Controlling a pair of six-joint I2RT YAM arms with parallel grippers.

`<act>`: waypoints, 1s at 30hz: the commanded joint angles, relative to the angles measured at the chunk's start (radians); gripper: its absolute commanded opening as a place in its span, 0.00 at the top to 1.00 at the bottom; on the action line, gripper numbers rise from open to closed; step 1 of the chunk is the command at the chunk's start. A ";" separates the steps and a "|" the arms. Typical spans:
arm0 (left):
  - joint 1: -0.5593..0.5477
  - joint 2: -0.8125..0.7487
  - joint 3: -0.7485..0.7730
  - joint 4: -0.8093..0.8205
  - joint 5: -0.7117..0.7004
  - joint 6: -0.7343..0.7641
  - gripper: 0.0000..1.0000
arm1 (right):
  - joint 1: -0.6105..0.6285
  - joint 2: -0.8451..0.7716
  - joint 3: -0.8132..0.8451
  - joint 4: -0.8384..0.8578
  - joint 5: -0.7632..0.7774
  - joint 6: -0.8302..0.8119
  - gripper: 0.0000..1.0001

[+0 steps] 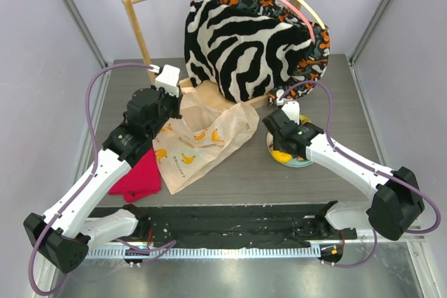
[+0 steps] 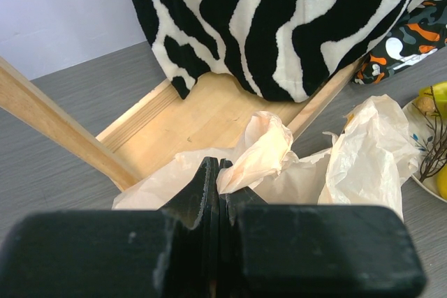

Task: Place the fruits into the plastic bag

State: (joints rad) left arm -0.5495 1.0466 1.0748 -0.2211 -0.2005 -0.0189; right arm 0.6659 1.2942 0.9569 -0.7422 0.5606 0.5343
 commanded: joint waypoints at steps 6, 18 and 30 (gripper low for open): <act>0.000 -0.005 0.027 0.042 -0.011 0.004 1.00 | 0.004 0.007 0.043 0.000 0.061 0.026 0.59; 0.002 -0.013 0.027 0.042 -0.014 0.005 1.00 | 0.004 -0.001 0.045 0.001 0.056 0.020 0.83; 0.000 -0.020 0.027 0.043 -0.014 0.007 1.00 | 0.004 -0.065 0.059 0.003 0.022 -0.016 0.99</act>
State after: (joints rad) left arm -0.5495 1.0462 1.0748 -0.2211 -0.2012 -0.0181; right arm 0.6659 1.2945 0.9730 -0.7422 0.5777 0.5247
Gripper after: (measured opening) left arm 0.019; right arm 0.046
